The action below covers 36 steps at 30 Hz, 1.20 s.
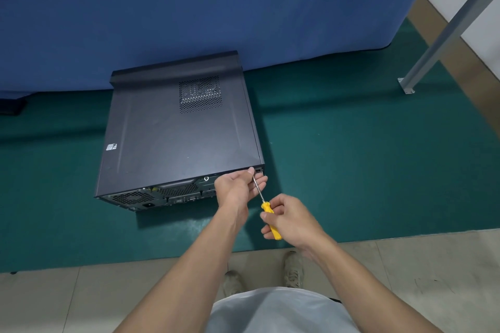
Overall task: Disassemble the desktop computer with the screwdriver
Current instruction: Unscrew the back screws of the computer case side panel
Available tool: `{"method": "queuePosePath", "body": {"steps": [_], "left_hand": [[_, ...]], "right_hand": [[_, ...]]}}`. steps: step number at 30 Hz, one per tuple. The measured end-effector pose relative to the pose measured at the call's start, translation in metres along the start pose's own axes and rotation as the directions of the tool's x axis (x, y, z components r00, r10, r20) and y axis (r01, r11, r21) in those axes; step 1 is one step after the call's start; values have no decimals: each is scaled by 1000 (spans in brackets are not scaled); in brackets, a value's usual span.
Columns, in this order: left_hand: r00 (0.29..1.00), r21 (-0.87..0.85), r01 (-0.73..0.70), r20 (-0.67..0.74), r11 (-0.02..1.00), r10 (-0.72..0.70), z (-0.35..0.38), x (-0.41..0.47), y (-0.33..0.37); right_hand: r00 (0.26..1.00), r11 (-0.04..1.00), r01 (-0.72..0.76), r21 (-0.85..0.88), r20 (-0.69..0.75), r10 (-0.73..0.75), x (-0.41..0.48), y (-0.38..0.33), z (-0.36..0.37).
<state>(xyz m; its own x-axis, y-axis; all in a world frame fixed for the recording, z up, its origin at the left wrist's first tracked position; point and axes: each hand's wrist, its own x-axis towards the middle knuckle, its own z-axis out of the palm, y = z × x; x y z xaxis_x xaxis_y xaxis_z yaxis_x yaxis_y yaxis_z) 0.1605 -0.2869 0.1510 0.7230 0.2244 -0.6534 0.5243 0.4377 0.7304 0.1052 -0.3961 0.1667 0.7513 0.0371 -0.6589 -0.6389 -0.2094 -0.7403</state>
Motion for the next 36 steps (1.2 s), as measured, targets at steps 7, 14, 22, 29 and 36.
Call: {"method": "queuePosePath", "body": {"steps": [7, 14, 22, 29, 36], "left_hand": [[921, 506, -389, 212, 769, 326, 3, 1, 2], [571, 634, -770, 627, 80, 529, 27, -7, 13], [425, 540, -835, 752, -103, 504, 41, 18, 20], [461, 754, -629, 558, -190, 690, 50, 62, 46], [779, 966, -191, 258, -176, 571, 38, 104, 53]], "right_hand": [[964, 966, 61, -251, -235, -122, 11, 6, -48], [933, 964, 256, 76, -281, -226, 34, -36, -59], [981, 982, 157, 108, -131, -143, 61, -49, -81], [920, 934, 190, -304, -277, -277, 126, -74, -99], [903, 640, 142, -755, -166, -396, 229, -104, -111]]}}
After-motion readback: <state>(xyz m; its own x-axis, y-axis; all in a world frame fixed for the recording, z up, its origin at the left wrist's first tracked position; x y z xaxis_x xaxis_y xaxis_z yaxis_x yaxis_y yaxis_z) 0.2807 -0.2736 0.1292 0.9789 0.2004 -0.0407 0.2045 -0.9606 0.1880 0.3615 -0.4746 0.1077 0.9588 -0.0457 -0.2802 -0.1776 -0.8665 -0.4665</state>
